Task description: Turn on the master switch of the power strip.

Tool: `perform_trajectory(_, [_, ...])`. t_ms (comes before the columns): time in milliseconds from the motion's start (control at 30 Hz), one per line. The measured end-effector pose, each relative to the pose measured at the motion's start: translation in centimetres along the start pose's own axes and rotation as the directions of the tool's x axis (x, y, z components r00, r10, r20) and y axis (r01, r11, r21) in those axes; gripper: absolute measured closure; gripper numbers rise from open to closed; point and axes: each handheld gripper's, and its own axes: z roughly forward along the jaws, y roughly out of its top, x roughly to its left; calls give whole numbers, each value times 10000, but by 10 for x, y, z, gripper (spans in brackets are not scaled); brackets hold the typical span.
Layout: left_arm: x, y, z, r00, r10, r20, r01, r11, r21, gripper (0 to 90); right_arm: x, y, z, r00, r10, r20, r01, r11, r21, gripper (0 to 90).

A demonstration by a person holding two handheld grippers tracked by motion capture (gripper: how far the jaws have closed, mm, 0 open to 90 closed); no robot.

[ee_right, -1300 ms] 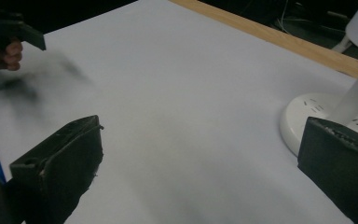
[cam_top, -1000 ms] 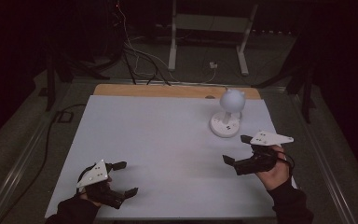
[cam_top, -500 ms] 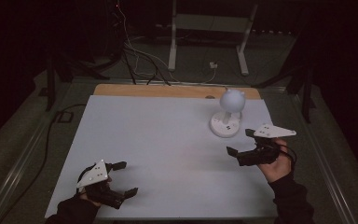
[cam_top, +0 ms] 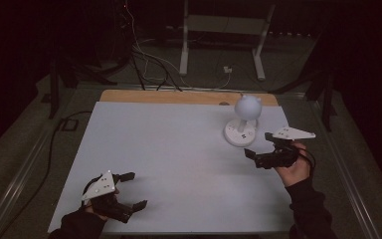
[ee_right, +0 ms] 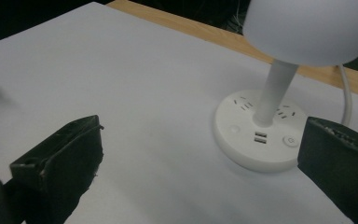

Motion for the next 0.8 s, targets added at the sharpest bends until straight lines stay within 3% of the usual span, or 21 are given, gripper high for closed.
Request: perform_trajectory(800, [0,0,0,10000,23,10,-23,10000,-5,2,-33,-23,50,9948,513,879,-550,9976,408,10])
